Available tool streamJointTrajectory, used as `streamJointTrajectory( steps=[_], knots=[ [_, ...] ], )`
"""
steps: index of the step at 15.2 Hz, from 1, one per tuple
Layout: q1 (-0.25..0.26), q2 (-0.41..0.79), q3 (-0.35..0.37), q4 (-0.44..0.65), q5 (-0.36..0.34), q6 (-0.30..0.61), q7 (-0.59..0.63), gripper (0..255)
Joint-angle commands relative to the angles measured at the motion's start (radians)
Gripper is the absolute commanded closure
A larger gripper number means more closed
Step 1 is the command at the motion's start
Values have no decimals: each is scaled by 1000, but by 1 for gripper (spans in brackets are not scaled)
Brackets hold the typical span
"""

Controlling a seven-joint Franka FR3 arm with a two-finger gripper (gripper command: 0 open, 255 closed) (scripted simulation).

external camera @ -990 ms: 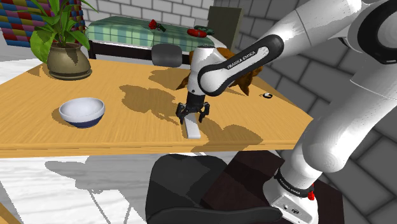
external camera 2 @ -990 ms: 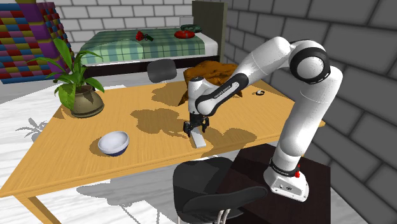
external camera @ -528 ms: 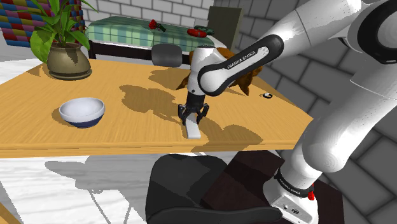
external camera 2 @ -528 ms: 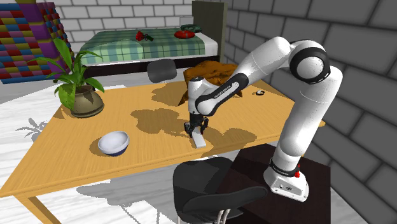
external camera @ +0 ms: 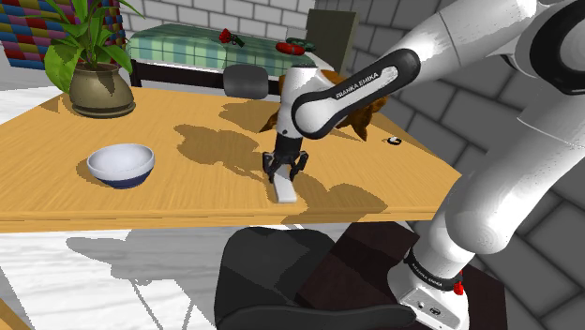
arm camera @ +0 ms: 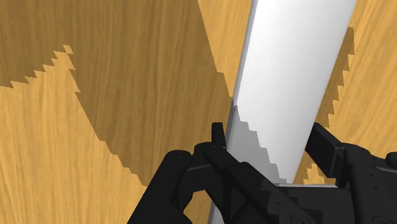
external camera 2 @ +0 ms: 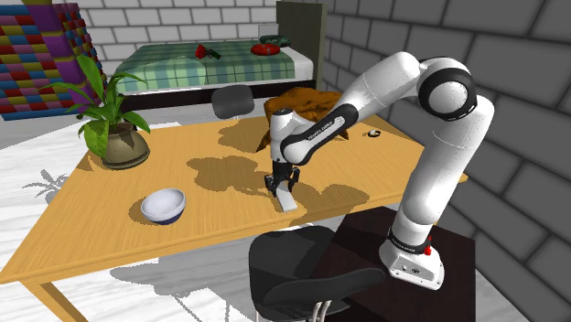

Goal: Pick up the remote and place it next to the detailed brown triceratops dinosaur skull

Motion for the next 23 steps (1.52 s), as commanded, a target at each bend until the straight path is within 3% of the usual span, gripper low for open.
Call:
streamJointTrajectory(
  steps=[1, 23],
  knots=[
    [0, -17, -1, 7, 3, -25, -3, 255],
    [0, -160, -15, 177, 20, -335, -15, 255]
  ],
)
